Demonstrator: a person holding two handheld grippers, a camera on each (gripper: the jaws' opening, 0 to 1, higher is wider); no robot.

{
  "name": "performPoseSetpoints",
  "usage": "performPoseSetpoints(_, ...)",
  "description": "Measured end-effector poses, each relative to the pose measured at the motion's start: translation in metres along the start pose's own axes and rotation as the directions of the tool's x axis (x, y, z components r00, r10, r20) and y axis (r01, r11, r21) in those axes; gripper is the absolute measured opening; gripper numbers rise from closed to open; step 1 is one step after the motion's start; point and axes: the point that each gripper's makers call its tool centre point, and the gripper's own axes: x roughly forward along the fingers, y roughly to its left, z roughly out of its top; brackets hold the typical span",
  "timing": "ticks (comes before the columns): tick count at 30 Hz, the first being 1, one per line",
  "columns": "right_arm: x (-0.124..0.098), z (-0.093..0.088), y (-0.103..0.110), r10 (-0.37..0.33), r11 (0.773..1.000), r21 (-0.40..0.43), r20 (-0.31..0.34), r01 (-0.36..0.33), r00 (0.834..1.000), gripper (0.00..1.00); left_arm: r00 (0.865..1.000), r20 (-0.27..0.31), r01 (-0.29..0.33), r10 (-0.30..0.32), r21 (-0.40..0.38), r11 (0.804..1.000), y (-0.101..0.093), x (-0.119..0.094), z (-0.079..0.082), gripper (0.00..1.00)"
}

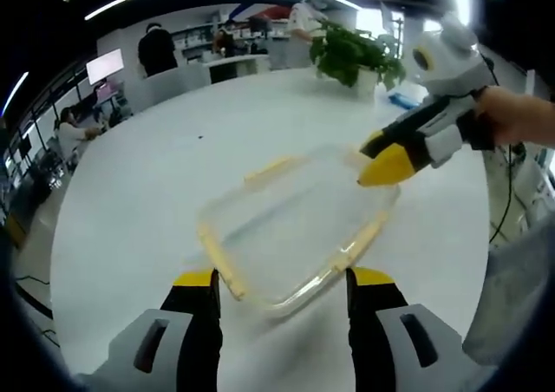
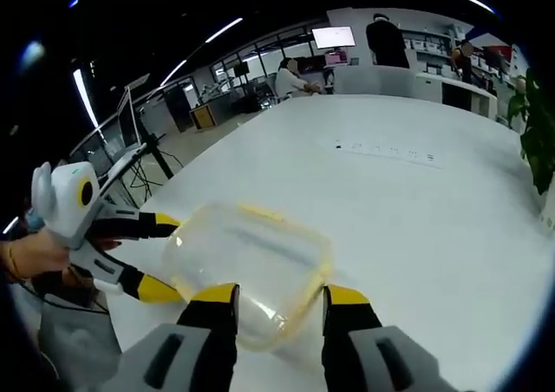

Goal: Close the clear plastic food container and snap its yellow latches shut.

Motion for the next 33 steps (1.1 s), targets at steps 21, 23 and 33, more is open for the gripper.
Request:
performPoseSetpoints(21,0.004,0.006,-0.009,-0.030,0.997,0.071,0.065,0.025,0.997,0.35,0.999,0.026,-0.024,0.025,-0.053,0.998,0.015,0.001,0.002,0.55)
performPoseSetpoints(23,0.001,0.005,-0.010,-0.038,0.996,0.080,0.078,0.031,0.996,0.36,0.999,0.040,-0.020,0.023,-0.072,0.997,0.015,-0.002,0.002,0.56)
performPoseSetpoints(33,-0.024,0.000,0.000,-0.038,0.996,0.079,0.118,0.029,0.992,0.42,0.996,0.087,0.024,-0.013,-0.126,0.992,0.007,-0.021,0.004,0.64)
